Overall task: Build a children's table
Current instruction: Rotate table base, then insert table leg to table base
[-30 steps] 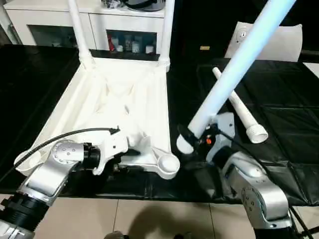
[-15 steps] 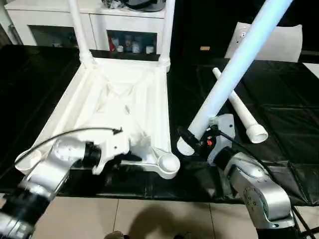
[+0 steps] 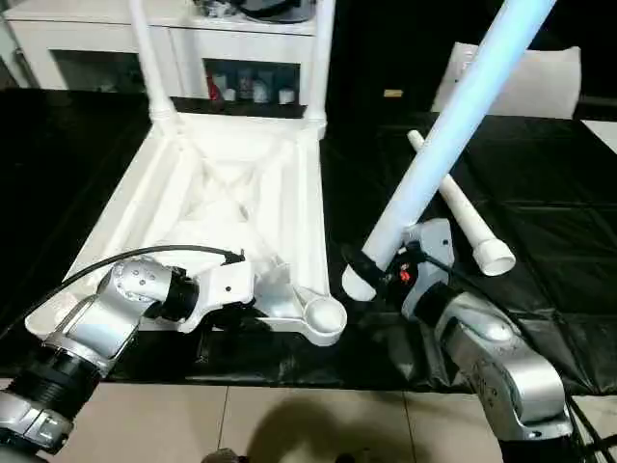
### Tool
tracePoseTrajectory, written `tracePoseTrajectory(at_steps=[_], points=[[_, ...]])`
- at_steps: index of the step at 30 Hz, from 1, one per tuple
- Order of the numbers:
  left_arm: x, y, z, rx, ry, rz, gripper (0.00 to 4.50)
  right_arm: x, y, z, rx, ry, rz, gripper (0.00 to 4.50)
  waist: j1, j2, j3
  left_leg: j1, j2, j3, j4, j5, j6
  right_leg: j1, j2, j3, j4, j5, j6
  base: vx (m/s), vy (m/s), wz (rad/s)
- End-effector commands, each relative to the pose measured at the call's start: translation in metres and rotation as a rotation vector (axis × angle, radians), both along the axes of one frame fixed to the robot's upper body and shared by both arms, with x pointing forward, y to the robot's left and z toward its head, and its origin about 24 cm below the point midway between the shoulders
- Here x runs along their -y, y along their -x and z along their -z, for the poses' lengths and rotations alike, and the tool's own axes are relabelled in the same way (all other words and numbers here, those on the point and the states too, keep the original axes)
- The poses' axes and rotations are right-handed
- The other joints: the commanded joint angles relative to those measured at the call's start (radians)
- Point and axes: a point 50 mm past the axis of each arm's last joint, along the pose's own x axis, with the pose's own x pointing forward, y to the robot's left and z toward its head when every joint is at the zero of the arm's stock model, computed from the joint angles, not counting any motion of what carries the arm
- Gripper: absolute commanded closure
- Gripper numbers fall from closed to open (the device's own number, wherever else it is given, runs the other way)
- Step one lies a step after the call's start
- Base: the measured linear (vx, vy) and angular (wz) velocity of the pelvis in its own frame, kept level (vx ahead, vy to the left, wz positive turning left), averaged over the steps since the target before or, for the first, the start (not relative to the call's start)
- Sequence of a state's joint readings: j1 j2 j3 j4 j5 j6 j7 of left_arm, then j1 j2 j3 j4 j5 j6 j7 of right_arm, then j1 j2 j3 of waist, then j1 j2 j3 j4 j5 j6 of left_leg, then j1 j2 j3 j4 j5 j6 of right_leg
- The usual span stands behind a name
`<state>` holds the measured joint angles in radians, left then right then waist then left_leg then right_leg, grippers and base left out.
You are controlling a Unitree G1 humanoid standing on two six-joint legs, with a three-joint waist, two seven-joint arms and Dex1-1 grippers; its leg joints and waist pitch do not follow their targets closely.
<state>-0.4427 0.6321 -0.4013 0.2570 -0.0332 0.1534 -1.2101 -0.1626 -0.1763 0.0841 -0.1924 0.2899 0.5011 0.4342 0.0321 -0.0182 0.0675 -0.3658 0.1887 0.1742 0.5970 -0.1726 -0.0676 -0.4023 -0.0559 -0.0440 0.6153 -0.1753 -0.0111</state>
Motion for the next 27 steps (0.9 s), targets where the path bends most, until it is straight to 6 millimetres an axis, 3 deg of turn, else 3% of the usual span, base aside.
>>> tracePoseTrajectory(at_steps=[1,3,8,14,21,27], points=[[-0.008,-0.016,-0.004,0.082,-0.003,-0.17,4.5,0.001,-0.003,-0.006,0.012,-0.024,0.001,2.59,0.002,0.017,-0.069,0.016,0.031,-0.013,-0.074,-0.3,-0.042,0.038,-0.069,0.047,-0.08,-0.321,-0.164,0.0,0.0,0.0],[-0.004,-0.022,-0.008,0.096,0.044,-0.221,4.5,0.001,-0.005,-0.007,0.014,-0.028,0.0,2.59,0.002,0.011,-0.069,0.011,0.03,-0.015,-0.074,-0.294,-0.04,0.043,-0.07,0.045,-0.081,-0.339,-0.154,0.0,0.0,0.0],[0.005,-0.033,-0.014,0.108,0.117,-0.312,4.5,-0.001,-0.009,-0.009,0.018,-0.028,-0.014,2.59,-0.003,0.01,-0.071,0.01,0.025,-0.014,-0.067,-0.271,-0.029,0.043,-0.071,0.045,-0.086,-0.369,-0.142,0.0,0.0,0.0],[0.016,-0.026,-0.011,0.086,0.128,-0.198,4.5,-0.002,-0.013,-0.008,-0.005,-0.027,-0.049,2.59,-0.002,0.015,-0.077,0.008,0.029,-0.012,-0.067,-0.212,-0.012,0.047,-0.066,0.044,-0.073,-0.218,-0.186,0.0,0.0,0.0],[0.02,-0.022,-0.008,0.057,0.132,-0.114,4.5,-0.008,-0.028,-0.006,-0.027,0.017,-0.072,2.59,0.006,0.012,-0.072,0.014,0.029,-0.01,-0.068,-0.241,-0.023,0.042,-0.071,0.045,-0.08,-0.306,-0.173,0.0,0.0,0.0],[0.02,-0.02,-0.002,0.07,0.128,-0.103,4.5,-0.019,-0.033,-0.005,-0.025,0.009,-0.18,2.59,0.008,0.007,-0.074,0.01,0.031,-0.01,-0.067,-0.23,-0.016,0.045,-0.073,0.045,-0.077,-0.279,-0.175,0.0,0.0,0.0]])
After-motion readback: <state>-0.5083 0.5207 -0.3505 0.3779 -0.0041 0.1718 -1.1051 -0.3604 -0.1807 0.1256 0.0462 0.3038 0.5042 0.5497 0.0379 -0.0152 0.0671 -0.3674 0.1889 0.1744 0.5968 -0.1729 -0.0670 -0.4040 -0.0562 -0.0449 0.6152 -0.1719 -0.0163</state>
